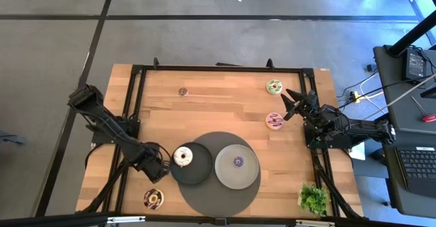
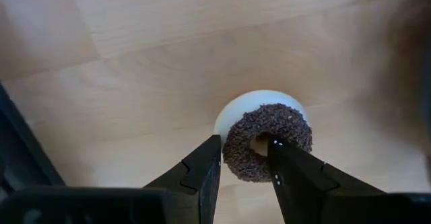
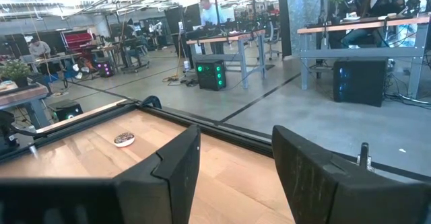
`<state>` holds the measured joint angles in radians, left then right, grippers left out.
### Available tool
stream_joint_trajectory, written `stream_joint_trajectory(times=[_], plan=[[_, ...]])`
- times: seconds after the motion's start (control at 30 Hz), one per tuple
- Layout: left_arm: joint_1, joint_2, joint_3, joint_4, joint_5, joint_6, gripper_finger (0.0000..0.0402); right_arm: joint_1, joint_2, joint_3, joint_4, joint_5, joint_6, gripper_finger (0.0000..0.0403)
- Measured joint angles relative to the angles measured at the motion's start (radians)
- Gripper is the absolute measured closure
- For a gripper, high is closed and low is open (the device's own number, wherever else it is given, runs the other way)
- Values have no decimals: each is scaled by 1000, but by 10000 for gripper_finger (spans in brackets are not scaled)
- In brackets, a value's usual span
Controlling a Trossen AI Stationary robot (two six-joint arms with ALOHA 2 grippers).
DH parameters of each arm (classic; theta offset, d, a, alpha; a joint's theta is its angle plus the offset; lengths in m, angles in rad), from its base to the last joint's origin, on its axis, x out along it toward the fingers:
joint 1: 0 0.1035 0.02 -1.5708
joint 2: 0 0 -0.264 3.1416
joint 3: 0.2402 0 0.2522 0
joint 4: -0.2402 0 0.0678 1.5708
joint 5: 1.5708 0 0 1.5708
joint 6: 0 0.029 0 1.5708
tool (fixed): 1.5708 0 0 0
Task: Pick & Place donuts
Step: Put the small dark brown donut on the gray plate
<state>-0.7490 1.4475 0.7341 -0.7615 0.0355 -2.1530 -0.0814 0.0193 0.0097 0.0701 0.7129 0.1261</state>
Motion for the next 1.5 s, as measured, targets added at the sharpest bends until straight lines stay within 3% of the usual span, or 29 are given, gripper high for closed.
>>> stream_joint_trajectory(times=[0.2,0.5,0.6,0.8,1.0,1.3,1.5], plan=[[0,0,0,-7,1,-7,298,0,0,0,0,0,0,217],[1,-7,0,-13,14,-6,381,0,0,0,0,0,0,217],[0,-48,41,-103,29,-3,395,0,0,0,0,0,-1,217],[30,-126,218,-308,-178,43,390,0,0,0,0,0,-3,217],[182,-75,389,-299,-272,358,397,0,0,0,0,0,-1,217],[454,228,655,-94,-207,1070,396,0,0,0,0,1,-1,217],[519,469,857,-4,-132,1356,396,0,0,0,0,1,0,217]])
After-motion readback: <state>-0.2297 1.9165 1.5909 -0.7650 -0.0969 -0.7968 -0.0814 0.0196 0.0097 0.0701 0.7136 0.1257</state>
